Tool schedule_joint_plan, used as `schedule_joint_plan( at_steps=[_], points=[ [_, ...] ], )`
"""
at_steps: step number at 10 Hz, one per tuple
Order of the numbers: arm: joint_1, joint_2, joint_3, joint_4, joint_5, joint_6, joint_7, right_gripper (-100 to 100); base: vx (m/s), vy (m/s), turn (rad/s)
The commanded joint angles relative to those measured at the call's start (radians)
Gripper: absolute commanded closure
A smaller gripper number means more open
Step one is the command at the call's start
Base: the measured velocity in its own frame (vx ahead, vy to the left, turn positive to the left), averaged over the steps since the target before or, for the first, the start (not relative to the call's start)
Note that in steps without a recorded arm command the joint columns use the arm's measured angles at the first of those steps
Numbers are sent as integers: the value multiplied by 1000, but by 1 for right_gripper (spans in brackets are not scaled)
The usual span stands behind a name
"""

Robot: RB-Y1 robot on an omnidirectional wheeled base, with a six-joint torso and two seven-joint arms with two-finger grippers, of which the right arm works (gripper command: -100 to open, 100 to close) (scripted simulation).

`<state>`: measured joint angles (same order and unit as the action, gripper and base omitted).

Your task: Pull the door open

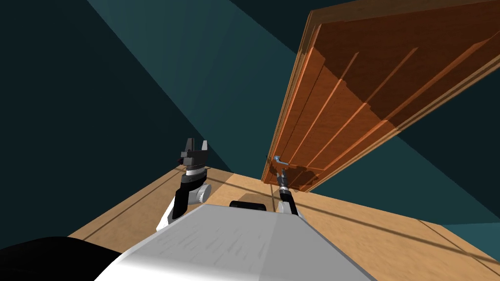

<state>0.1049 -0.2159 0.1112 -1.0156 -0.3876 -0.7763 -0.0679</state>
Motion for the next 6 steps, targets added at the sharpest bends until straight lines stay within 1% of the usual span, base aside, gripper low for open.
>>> schedule_joint_plan(
  at_steps=[1,2,3,4,6],
  points=[
    [-13,-7,1,41,-12,-5,0,-100,40,-63,54],
    [-24,-12,4,70,-22,-12,-1,-100,58,-83,136],
    [-24,-12,4,75,-22,-12,-1,-100,35,-65,44],
    [-32,-16,6,102,-30,-18,-1,-100,25,-56,33],
    [-49,-24,9,156,-45,-30,-2,-100,45,-70,107]
  ],
)
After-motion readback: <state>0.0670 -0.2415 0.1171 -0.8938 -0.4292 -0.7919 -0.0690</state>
